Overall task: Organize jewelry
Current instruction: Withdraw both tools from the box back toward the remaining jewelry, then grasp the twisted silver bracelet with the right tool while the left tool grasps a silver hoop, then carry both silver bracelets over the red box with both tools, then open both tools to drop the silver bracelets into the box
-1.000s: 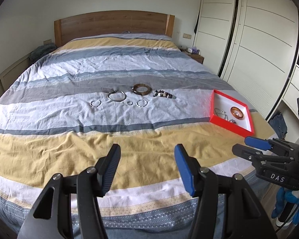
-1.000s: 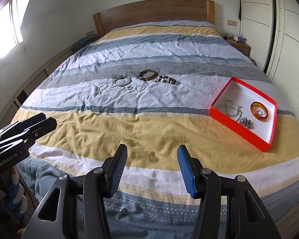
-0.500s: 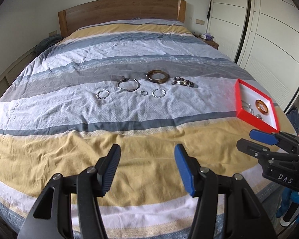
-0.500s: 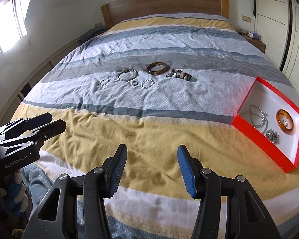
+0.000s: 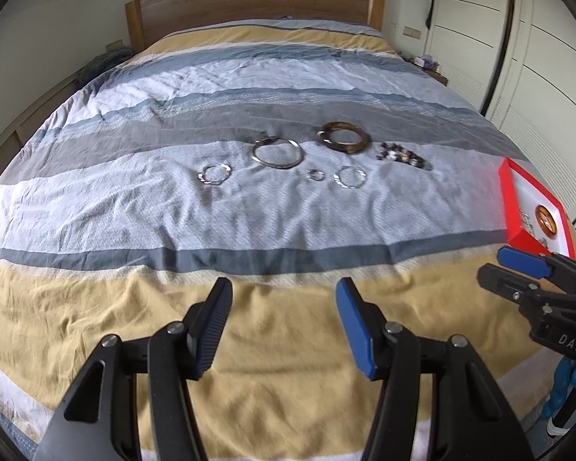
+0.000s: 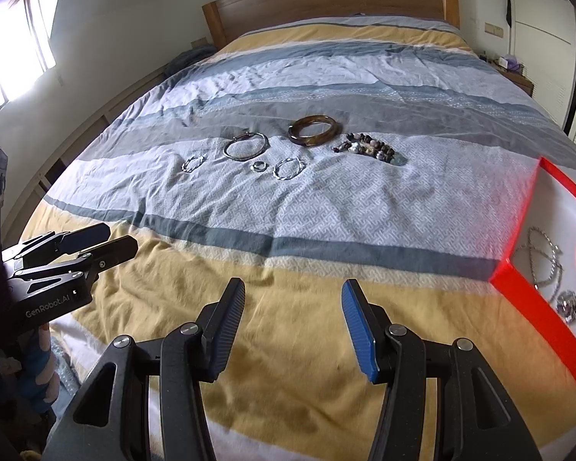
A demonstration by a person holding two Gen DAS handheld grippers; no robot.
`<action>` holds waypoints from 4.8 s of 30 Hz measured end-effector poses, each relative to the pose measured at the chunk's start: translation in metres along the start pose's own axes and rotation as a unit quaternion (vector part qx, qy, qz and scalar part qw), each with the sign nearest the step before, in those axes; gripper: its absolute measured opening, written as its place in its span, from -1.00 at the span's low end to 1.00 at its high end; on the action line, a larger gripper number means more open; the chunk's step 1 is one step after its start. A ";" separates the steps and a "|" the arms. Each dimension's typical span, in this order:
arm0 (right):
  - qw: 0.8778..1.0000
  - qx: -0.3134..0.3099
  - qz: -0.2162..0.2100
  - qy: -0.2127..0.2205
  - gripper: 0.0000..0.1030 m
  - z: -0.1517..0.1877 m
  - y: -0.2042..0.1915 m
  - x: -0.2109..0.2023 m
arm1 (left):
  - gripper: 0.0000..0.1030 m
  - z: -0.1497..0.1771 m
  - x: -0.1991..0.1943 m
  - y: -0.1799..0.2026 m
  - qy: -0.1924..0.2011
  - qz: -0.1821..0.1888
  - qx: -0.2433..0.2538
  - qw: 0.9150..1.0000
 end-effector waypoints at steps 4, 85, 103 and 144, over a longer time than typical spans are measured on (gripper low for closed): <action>1.000 -0.010 -0.005 0.002 0.01 -0.017 -0.001 0.019 | 0.05 -0.009 0.014 -0.028 -0.001 -0.021 -0.020 1.000; 0.997 -0.040 -0.035 0.052 -0.25 -0.071 0.000 0.069 | -0.90 -0.087 0.070 -0.050 0.038 0.014 -0.077 0.996; 0.993 0.038 0.089 0.067 -0.25 -0.009 0.167 -0.045 | -0.90 -0.078 0.056 0.190 0.020 0.172 0.044 0.984; 0.987 -0.016 0.142 -0.079 -0.21 0.048 0.278 -0.025 | -0.85 -0.039 0.128 0.366 -0.053 0.189 0.146 0.970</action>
Point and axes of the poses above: each gripper's, at about its wrist camera, not at the fingertips, and x roughly the way its jaws point, y to its right, z to its underside, the point moved 2 cm from there along x, roughly the way its jaws point, and after that the axes turned 3 degrees about z, right-handed, at the moved point
